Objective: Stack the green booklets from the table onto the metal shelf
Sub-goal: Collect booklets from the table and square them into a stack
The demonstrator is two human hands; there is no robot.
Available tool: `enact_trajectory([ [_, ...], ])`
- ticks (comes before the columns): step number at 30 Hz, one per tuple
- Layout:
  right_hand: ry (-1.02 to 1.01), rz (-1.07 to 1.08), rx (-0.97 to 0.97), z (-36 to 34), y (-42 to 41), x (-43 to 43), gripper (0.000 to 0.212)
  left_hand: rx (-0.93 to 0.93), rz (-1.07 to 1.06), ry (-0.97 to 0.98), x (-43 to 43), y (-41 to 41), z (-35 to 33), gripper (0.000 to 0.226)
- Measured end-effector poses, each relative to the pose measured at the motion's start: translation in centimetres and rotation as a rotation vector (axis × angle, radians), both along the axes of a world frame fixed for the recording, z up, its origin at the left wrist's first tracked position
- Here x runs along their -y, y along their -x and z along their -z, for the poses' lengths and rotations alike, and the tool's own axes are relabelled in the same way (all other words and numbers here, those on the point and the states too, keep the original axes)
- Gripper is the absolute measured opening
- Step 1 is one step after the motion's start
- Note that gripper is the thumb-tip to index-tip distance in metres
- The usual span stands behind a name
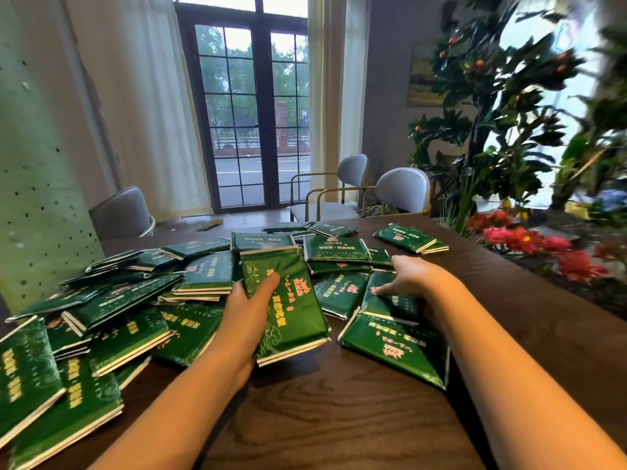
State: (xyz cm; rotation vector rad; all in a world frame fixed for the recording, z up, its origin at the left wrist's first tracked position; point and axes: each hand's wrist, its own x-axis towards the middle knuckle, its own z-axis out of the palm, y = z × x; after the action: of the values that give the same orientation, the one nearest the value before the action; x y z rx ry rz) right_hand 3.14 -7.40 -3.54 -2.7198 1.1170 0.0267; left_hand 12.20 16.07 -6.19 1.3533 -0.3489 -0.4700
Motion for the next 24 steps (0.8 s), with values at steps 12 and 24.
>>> enact_trajectory([
  [12, -0.36, -0.11, 0.81, -1.2, 0.0, -0.7, 0.067, 0.014, -0.027, -0.025, -0.1, 0.3, -0.2, 0.076],
  [24, -0.784, -0.362, 0.909, -3.4, -0.7, -8.2, 0.029, 0.457, -0.199, -0.168, -0.1, 1.0, -0.9, 0.054],
])
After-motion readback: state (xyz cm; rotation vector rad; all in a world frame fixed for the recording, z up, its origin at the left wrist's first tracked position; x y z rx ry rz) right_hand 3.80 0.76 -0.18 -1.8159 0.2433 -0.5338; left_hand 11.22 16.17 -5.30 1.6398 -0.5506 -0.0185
